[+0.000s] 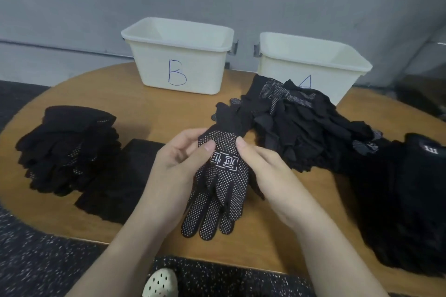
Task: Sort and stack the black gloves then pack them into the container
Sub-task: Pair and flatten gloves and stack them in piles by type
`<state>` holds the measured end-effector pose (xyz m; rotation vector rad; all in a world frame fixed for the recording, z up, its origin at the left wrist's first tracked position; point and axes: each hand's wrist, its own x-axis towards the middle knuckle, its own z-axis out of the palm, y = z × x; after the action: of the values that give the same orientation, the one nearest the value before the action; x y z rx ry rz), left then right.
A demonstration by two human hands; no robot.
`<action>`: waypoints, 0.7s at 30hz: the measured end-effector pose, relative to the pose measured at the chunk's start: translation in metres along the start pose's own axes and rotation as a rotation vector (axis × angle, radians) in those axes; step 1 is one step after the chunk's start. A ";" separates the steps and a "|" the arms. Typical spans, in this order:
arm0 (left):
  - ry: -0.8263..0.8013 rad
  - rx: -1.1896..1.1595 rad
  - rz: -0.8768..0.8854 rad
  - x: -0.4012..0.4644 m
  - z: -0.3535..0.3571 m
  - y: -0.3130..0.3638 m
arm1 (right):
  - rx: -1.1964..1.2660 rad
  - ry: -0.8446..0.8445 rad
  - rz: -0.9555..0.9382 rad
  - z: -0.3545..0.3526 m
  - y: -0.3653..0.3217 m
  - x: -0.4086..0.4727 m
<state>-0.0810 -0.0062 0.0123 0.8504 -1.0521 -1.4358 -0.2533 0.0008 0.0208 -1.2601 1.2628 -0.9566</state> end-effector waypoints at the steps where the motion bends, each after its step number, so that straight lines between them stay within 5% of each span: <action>1: -0.005 0.010 0.012 0.000 0.000 0.000 | 0.074 -0.034 0.016 0.000 -0.002 0.001; 8: 0.110 0.214 0.115 -0.005 -0.006 0.005 | 0.377 -0.083 -0.090 -0.006 -0.010 0.007; 14: 0.213 0.283 0.142 -0.004 -0.009 0.002 | 0.340 0.061 -0.222 -0.009 -0.013 0.011; 21: 0.218 0.860 0.538 -0.007 0.002 -0.003 | 0.369 0.225 -0.259 0.002 -0.017 0.015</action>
<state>-0.0827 0.0013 0.0093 1.1630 -1.5989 -0.3936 -0.2468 -0.0152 0.0352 -1.0585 1.0413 -1.4786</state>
